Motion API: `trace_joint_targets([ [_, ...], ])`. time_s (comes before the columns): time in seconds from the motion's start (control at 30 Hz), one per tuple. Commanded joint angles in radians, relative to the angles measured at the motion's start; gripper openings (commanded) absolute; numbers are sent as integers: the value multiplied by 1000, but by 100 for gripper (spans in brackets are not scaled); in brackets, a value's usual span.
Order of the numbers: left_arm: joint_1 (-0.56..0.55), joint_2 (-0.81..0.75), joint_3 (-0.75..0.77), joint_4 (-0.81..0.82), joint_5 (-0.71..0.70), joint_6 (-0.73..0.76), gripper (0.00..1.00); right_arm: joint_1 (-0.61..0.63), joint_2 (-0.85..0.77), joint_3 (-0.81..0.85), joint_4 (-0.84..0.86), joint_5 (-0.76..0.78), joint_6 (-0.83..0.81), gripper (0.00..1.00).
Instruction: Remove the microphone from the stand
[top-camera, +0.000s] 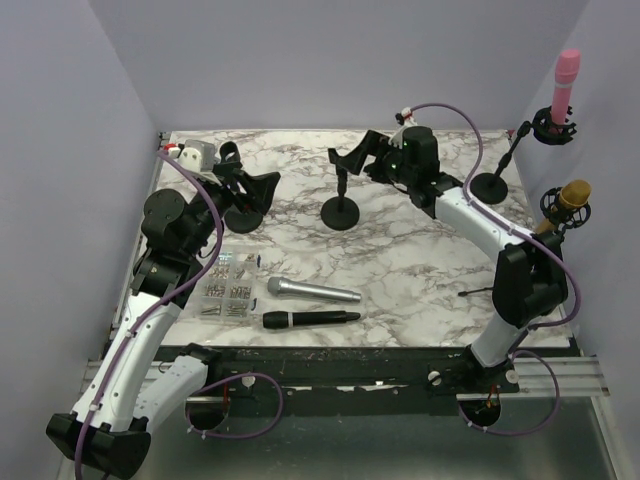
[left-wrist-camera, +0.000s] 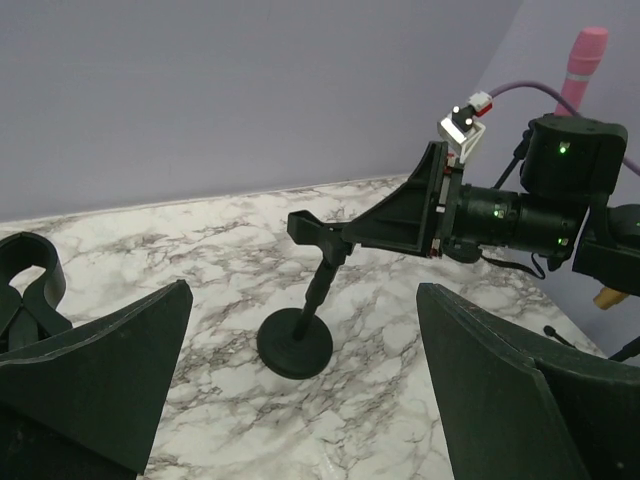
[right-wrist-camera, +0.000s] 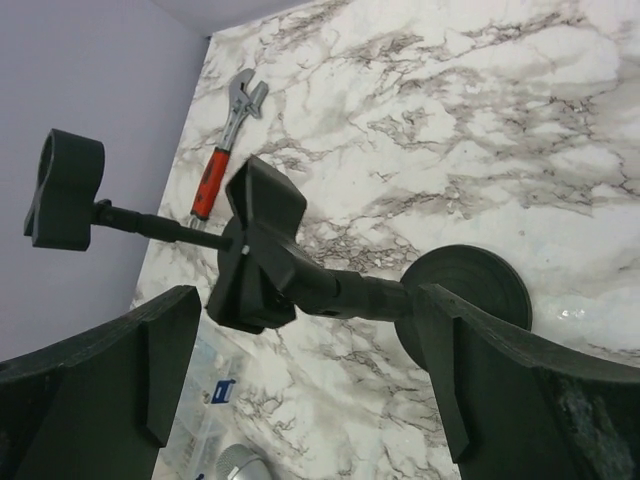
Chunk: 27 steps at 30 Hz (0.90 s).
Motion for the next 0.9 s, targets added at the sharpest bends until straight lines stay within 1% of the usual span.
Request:
trace_joint_targets([
  [0.0,7,0,29,12,30,-11,99,0,-15,165,-218,33,-116,99],
  [0.1,8,2,28,15,36,-15,99,0,-33,268,-368,131,-197,100],
  [0.17,8,4,29,15,39,-20,99,0,-55,317,-463,245,-264,100],
  [0.23,8,6,30,15,47,-24,99,0,-94,329,-530,386,-327,100],
  [0.3,8,4,29,19,52,-30,99,0,-156,294,-556,544,-378,100],
  [0.37,8,0,28,22,58,-35,99,0,-234,229,-553,679,-422,100],
  [0.47,8,0,26,29,66,-44,99,-1,-360,119,-517,803,-505,100],
  [0.57,8,10,26,35,86,-60,99,1,-450,58,-489,941,-536,100],
  [0.67,6,22,27,38,103,-72,99,0,-502,50,-464,1047,-560,100],
  [0.8,0,27,33,30,111,-69,99,-1,-510,101,-451,1141,-597,100],
  [0.87,-7,25,38,23,104,-61,98,-1,-504,117,-426,1213,-624,100],
])
